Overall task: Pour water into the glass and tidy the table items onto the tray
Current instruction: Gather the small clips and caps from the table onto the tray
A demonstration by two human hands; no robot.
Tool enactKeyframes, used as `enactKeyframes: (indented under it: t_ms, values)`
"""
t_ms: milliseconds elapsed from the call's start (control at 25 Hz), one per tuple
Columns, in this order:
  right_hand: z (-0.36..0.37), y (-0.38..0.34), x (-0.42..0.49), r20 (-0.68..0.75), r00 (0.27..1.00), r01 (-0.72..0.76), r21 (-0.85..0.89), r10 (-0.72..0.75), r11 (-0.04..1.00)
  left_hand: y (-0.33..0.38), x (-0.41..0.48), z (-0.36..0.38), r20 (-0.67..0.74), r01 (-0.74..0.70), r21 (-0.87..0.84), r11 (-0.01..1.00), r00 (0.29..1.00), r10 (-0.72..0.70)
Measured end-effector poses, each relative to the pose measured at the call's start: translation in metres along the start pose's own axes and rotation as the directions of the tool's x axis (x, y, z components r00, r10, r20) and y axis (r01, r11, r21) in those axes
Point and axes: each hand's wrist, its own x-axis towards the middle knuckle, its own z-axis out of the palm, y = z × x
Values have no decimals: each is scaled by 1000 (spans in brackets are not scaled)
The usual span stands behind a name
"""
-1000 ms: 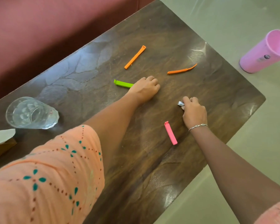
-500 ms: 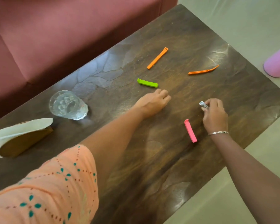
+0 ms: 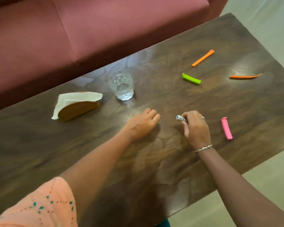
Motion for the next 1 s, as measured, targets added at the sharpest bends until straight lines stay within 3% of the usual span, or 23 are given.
enactKeyframes:
  t_ms: [360, 560, 680, 800, 920, 1000]
  values:
    - [54, -178, -17, 65, 973, 211, 115, -220, 971, -43, -202, -54, 0, 194, 97, 976, 981, -195]
    - [86, -273, -23, 118, 932, 318, 190, -343, 929, -70, -318, -82, -12, 424, 148, 893, 904, -427]
    - [104, -321, -28, 141, 909, 354, 241, -393, 904, -84, -389, -94, -71, 584, 144, 799, 811, -581]
    - [124, -377, -33, 144, 876, 410, 278, -459, 869, -99, -466, -104, -129, 738, 148, 658, 675, -727]
    - [141, -428, -43, 192, 857, 401, 332, -478, 854, -109, -533, -110, -190, 876, 104, 472, 483, -855]
    - [150, -456, -51, 193, 852, 400, 357, -486, 844, -111, -562, -109, -159, 932, 90, 351, 362, -919]
